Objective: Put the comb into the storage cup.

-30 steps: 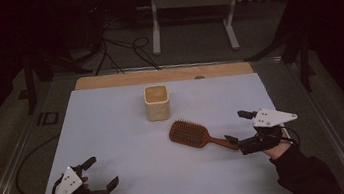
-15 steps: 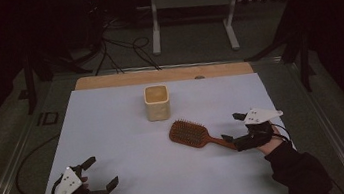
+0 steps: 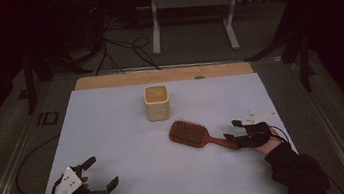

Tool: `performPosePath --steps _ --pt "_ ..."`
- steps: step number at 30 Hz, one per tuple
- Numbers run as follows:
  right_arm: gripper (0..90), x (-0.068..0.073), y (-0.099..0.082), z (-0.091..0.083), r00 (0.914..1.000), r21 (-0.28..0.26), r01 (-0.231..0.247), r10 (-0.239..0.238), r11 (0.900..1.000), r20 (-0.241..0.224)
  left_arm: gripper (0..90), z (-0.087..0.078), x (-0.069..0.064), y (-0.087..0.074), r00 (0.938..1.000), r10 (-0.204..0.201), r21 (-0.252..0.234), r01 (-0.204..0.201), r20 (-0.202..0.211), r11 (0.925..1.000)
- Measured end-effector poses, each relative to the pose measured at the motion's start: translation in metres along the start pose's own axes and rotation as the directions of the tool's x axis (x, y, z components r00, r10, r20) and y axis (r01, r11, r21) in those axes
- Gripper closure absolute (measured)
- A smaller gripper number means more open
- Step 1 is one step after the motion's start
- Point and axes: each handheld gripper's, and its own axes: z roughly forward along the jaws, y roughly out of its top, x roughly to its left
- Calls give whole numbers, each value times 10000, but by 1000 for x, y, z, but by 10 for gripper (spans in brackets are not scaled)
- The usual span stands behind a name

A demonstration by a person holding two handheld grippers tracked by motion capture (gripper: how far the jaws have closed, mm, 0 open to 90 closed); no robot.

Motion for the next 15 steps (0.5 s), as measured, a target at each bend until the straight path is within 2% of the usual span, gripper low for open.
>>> performPosePath --steps 2,5,6,7,9,10,11,13,15 --pt "465 -2 -2 2 9999 134 -93 92 9999 89 1 0 0 0 10000 -33 14 33 -7 10000" --pt "590 -3 -7 6 9995 455 0 -14 9990 313 1 0 0 0 10000 0 -6 0 -10 10000" --pt "590 -3 -7 6 9995 455 0 -14 9990 313 1 0 0 0 10000 0 -6 0 -10 10000" --pt "698 -4 -11 9 9987 781 155 -192 9968 467 1 0 0 -1 10000 -40 29 40 -15 10000" --pt "755 -4 -13 11 9984 933 218 -265 9954 504 1 0 0 0 10000 -22 13 22 0 10000" --pt "755 -4 -13 11 9984 933 218 -265 9954 504 1 0 0 0 10000 -22 13 22 0 10000" --pt "842 -3 -15 12 9980 1103 365 -420 9932 480 1 0 0 0 10000 -7 13 7 -16 10000" --pt "893 -3 -15 13 9972 1305 501 -569 9902 487 1 0 0 -1 10000 -35 55 35 -17 10000" --pt "899 -3 -16 14 9973 1380 554 -614 9889 399 1 0 0 -1 10000 -9 60 9 -18 10000"
